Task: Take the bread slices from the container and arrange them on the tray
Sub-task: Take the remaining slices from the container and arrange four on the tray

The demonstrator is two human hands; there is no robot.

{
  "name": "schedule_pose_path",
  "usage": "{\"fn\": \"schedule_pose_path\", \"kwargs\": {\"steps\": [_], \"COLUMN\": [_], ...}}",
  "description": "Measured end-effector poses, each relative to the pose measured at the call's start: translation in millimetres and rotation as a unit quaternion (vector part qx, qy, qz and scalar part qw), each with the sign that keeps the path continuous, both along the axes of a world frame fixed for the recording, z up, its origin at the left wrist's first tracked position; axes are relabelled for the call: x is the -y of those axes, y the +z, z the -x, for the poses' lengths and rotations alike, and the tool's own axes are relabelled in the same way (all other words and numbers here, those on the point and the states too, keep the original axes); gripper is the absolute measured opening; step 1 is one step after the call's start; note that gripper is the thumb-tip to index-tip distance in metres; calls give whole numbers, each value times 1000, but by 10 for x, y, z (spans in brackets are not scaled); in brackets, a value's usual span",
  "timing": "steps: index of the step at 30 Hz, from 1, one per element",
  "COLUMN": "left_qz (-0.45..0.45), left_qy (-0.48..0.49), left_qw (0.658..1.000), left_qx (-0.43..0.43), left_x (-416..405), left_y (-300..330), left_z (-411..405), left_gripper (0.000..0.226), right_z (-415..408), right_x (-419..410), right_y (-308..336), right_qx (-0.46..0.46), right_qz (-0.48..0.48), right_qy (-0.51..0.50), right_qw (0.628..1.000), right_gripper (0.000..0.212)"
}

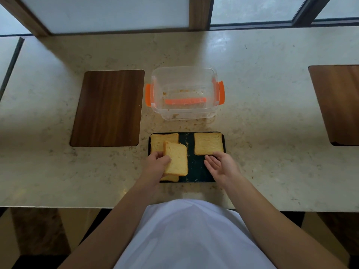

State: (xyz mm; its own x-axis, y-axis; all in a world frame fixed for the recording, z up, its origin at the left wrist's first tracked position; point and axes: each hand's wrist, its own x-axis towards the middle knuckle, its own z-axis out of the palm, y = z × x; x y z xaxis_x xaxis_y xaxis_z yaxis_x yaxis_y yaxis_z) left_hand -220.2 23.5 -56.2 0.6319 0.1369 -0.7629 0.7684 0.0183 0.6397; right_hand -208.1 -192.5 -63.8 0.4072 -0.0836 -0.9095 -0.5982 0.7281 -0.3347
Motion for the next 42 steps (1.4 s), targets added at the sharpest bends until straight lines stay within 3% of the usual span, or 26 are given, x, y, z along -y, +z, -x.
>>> {"fn": "schedule_pose_path", "kwargs": {"steps": [2,4,8,10,15,19,21,24,26,30,34,42], "left_qz": [-4,-16,-43,-44,-30,88,121,135,93,-8,-73,-112], "left_qy": [-14,-49,-203,-273,-342,-177,-104,-72,-87,-155,-192,-174], "left_qw": [1000,999,978,960,935,979,987,988,992,988,978,978], "left_qx": [3,8,30,52,93,41,13,3,2,-7,39,24], "left_x": [16,40,117,154,240,270,291,364,421,560,648,692], "left_y": [23,51,136,192,299,205,131,54,8,-106,-173,-219], "left_z": [4,-5,-93,-155,-331,-388,-348,-259,-219,-154,-139,-152], "left_gripper": [30,33,30,25,21,33,37,29,29,34,26,28], "right_z": [50,109,167,131,16,-6,6,43,88,190,249,265], "right_x": [2,-4,26,88,280,370,402,422,414,408,408,460], "right_y": [16,44,116,172,248,167,123,69,36,-34,-89,-168], "right_qx": [-3,12,135,197,278,237,212,170,144,139,147,100], "right_qz": [12,59,240,248,172,114,91,109,168,337,439,488], "right_qy": [33,130,375,420,462,373,318,286,312,351,380,448], "right_qw": [999,990,885,850,825,890,920,937,924,863,801,742], "right_gripper": [42,31,47,52,30,25,27,35,31,20,13,23]}}
